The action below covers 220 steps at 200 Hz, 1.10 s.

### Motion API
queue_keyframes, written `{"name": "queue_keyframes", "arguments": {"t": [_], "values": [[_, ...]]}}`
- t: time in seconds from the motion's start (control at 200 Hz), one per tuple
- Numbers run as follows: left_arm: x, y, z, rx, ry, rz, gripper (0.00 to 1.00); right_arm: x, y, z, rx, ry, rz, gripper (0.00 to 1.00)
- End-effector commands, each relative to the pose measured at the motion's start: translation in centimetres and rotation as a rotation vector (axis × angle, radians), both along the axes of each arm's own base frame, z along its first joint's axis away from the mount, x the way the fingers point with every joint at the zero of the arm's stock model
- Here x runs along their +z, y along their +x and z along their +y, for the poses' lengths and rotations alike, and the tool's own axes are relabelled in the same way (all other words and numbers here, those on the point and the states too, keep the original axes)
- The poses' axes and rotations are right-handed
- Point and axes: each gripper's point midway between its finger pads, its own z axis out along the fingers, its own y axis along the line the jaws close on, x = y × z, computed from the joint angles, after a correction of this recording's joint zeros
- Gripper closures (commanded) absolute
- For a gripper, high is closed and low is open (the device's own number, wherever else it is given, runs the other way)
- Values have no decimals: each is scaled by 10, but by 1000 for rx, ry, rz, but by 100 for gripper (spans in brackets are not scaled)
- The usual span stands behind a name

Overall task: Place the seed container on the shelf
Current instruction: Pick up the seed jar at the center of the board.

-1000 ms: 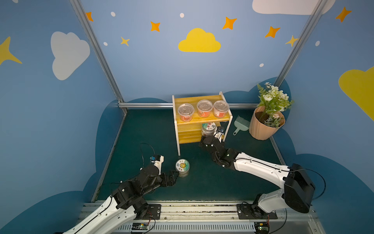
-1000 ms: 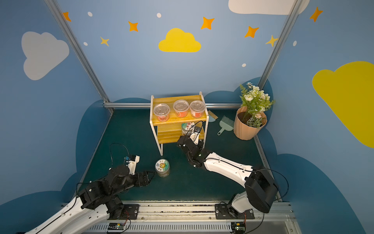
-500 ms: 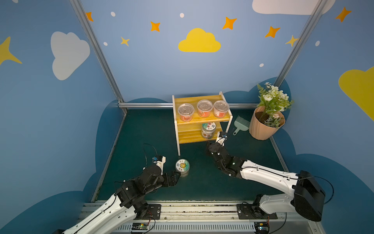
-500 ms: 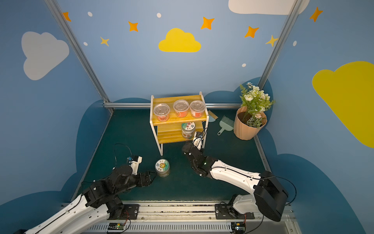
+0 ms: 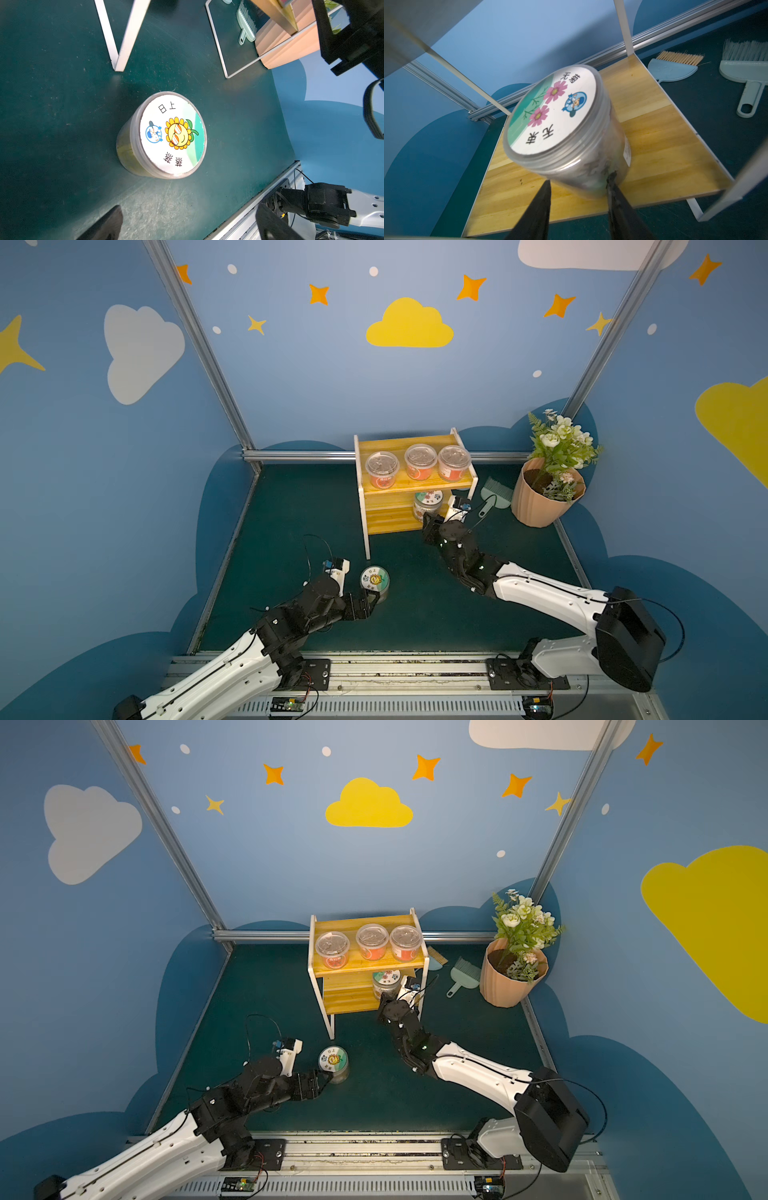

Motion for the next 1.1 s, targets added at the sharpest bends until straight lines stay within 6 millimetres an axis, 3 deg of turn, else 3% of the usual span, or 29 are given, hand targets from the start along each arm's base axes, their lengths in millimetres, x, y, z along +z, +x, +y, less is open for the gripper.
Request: {"name": "queue_keyframes", "arguments": {"t": [0.0, 0.155, 0.34, 0.395, 0.631, 0.831, 1.096], "values": [[3, 3, -5, -16, -17, -31, 0, 16, 7, 5, 8, 37, -34, 55], [-4, 5, -4, -13, 12, -23, 0, 2, -10, 3, 35, 15, 10, 42], [-13, 8, -7, -14, 28, -18, 0, -23, -54, -10, 52, -18, 59, 33], [-14, 10, -9, -15, 21, -24, 0, -42, -69, -16, 65, -57, 99, 30], [-18, 23, -18, 4, 12, -40, 0, -75, -120, -24, 184, -179, 188, 12], [-22, 37, -36, -8, 15, -40, 0, -96, -153, -22, 318, -282, 175, 9], [-16, 41, -68, -83, 39, -39, 0, -116, -174, -16, 400, -363, 129, 6]]}}
